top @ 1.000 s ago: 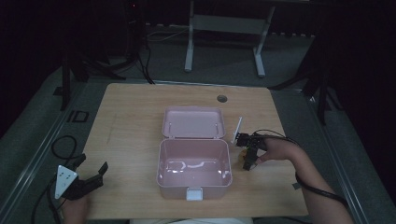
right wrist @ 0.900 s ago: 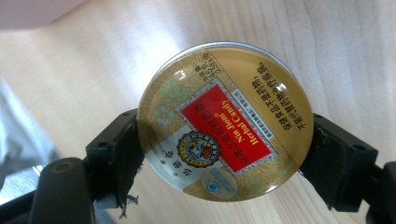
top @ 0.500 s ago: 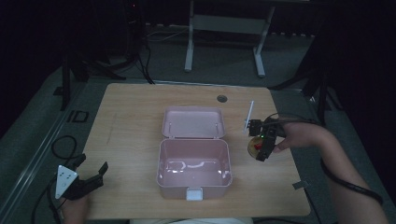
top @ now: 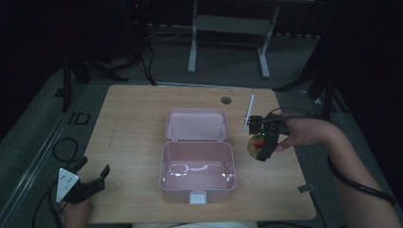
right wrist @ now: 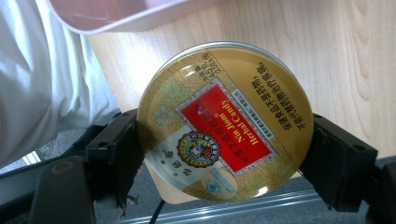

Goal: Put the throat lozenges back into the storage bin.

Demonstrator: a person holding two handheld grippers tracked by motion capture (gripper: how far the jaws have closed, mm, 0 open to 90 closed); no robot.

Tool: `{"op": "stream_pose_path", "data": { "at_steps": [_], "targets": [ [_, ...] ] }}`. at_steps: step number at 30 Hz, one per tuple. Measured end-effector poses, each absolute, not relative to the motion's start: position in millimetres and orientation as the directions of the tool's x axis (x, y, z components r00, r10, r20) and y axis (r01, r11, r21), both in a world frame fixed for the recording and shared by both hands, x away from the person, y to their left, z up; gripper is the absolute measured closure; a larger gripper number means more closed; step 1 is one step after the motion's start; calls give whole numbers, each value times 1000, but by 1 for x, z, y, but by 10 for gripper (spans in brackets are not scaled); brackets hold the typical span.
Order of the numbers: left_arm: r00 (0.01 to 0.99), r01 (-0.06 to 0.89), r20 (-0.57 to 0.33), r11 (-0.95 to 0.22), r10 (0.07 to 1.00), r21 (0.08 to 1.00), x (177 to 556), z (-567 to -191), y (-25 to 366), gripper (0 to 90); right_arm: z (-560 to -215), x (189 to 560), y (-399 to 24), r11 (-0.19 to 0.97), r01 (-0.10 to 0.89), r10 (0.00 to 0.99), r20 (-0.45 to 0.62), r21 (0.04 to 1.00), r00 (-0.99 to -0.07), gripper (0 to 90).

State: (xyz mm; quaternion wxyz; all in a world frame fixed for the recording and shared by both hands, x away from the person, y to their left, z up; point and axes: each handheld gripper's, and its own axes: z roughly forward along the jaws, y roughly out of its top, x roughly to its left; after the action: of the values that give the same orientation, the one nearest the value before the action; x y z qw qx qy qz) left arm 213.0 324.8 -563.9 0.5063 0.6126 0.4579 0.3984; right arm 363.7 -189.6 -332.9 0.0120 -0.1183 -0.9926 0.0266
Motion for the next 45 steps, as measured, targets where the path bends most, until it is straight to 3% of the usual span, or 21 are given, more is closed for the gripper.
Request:
{"op": "stream_pose_path", "data": {
  "at_steps": [25, 45],
  "targets": [
    [264, 155, 23, -66, 964, 986, 213, -564, 325, 135, -341, 348, -94, 996, 65, 69, 64, -61, -996, 203],
    [266, 155, 24, -67, 964, 986, 213, -564, 325, 135, -415, 348, -81, 998, 22, 31, 141, -64, -990, 203]
  ]
}}
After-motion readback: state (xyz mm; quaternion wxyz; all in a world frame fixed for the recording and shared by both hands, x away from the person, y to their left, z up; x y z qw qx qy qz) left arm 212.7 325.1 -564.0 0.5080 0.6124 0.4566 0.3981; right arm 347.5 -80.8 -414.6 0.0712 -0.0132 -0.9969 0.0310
